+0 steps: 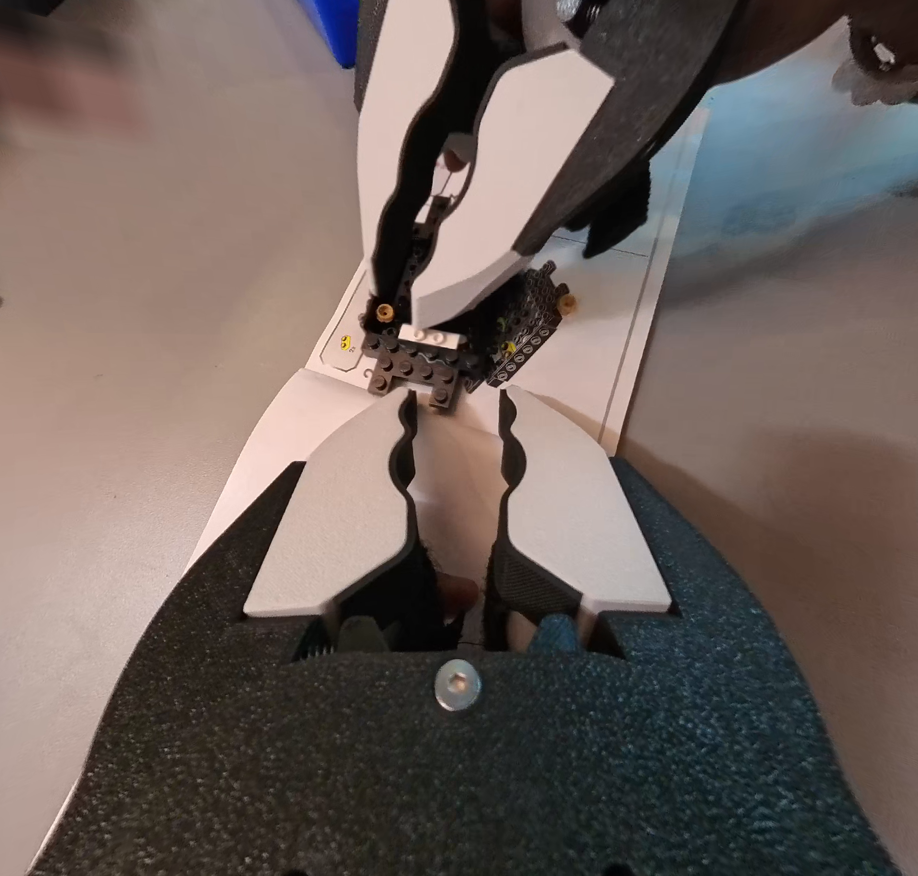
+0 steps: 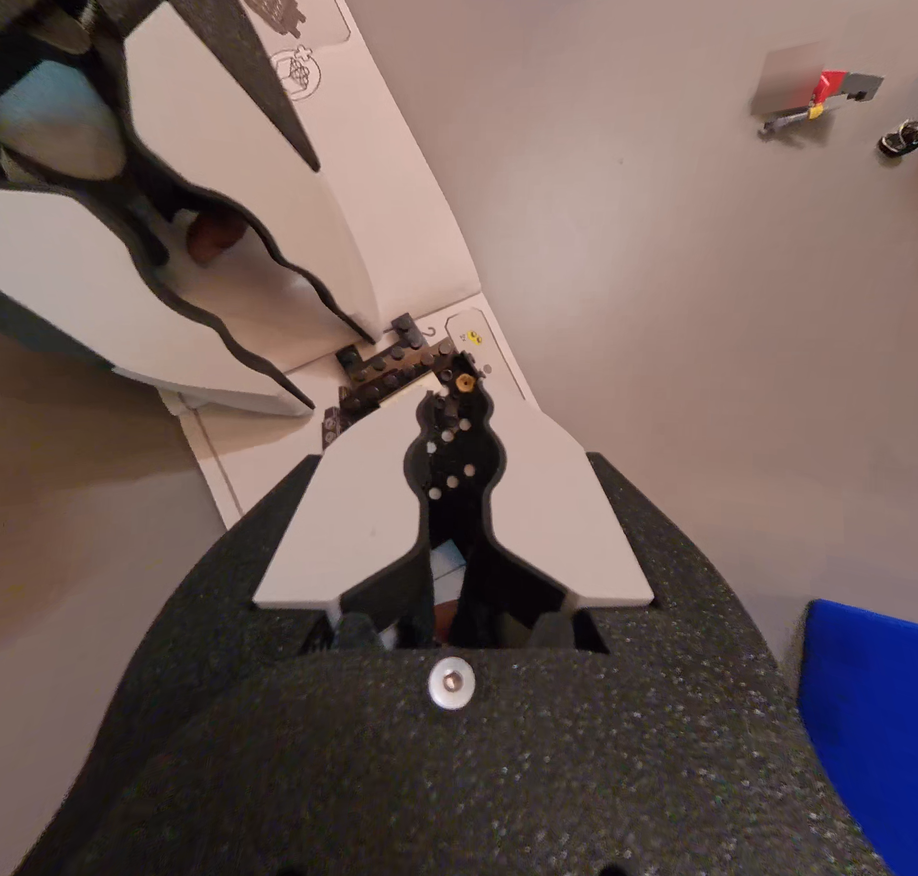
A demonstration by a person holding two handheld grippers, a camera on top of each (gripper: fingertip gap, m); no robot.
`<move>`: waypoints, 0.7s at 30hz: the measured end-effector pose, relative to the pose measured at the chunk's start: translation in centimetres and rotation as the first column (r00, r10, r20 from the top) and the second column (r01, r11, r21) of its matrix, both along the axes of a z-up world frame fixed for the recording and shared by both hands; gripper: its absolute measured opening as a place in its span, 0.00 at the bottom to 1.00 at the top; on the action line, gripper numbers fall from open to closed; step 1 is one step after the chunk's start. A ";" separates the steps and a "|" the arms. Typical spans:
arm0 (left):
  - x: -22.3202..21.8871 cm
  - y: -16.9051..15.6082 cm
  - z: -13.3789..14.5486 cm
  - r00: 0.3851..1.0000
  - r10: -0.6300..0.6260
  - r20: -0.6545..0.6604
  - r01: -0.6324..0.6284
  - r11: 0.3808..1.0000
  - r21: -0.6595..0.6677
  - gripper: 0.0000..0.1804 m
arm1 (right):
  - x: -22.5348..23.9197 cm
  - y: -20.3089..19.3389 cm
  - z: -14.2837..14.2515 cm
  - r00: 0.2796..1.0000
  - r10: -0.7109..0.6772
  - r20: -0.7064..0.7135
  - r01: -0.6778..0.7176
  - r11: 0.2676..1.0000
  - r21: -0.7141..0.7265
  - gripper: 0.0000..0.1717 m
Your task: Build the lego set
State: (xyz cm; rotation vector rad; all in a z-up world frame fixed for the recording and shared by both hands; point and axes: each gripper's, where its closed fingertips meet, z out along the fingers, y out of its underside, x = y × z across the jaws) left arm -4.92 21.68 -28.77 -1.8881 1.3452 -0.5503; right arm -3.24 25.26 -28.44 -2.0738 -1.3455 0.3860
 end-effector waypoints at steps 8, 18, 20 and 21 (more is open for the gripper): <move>0.0 -0.1 0.0 1.000 -0.003 0.000 0.003 1.000 0.003 0.17 | 0.1 0.8 0.3 0.987 -0.157 -0.020 0.156 0.987 -0.049 0.07; 0.1 -0.8 1.9 0.985 -0.007 0.173 0.026 0.994 -0.106 0.25 | 1.0 -3.4 -0.6 0.975 0.209 -0.079 -0.222 0.940 -0.260 0.08; 0.7 -1.9 1.2 0.988 -0.066 0.137 0.084 0.987 -0.135 0.24 | 1.4 -3.3 -0.6 0.953 0.293 -0.071 -0.302 0.915 -0.269 0.07; 0.8 -2.0 0.8 0.992 -0.068 0.101 0.081 0.989 -0.124 0.23 | 1.4 -3.3 -0.5 0.952 0.297 -0.072 -0.305 0.909 -0.284 0.08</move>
